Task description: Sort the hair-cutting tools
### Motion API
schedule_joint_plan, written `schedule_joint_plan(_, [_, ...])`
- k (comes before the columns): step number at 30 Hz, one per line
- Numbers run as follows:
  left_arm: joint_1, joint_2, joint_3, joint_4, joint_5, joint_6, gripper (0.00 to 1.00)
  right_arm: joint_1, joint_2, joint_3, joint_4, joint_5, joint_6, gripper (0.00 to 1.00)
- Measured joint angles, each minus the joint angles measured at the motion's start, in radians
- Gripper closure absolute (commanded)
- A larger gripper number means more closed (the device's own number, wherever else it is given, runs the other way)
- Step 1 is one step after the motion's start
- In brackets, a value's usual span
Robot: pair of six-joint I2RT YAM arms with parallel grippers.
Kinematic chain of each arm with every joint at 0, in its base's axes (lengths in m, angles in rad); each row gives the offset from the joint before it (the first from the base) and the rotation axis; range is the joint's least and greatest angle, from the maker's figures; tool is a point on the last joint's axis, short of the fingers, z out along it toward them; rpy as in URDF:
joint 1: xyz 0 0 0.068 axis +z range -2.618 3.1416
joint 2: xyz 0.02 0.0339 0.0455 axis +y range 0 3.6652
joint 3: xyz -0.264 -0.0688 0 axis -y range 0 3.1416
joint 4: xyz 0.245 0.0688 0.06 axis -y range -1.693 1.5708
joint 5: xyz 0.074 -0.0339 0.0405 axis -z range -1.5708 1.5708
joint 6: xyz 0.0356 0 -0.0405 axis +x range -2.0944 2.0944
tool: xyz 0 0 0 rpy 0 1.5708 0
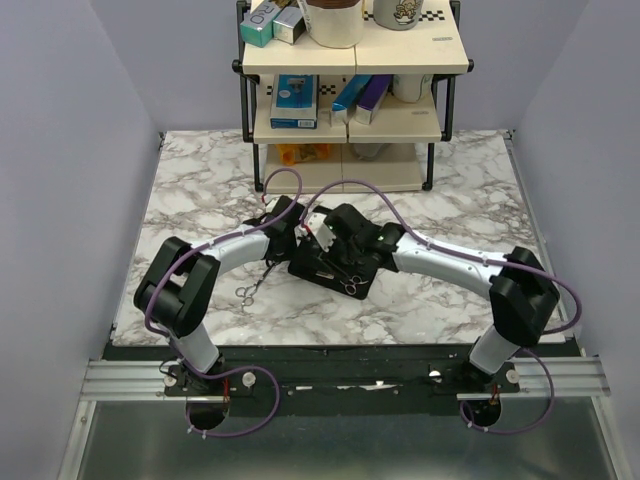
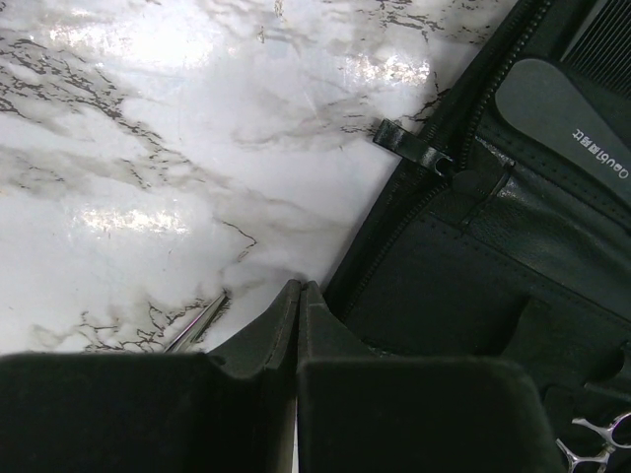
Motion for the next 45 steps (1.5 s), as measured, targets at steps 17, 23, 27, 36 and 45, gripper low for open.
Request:
schedule_joint_plan(17, [0.002,-0.014,-0.022,0.019,0.01,0.001,0.91,-0.025,-0.03,-0.158,0.013,0.029,-0.065,0.52])
schedule_joint_plan(23, [0.003,-0.019,-0.03,0.028,0.012,0.001,0.91,-0.045,0.008,-0.158,0.022,0.01,-0.068,0.52])
schedule_joint_plan(27, [0.004,-0.023,-0.035,0.034,0.014,0.001,0.91,-0.051,0.04,-0.157,0.035,-0.011,-0.068,0.52])
schedule_joint_plan(36, [0.009,-0.023,-0.036,0.035,0.022,0.001,0.91,-0.055,0.063,-0.148,0.043,-0.055,-0.068,0.75])
schedule_joint_plan(45, [0.011,-0.023,-0.036,0.037,0.03,0.001,0.91,-0.058,0.087,-0.117,0.027,-0.062,-0.051,0.85])
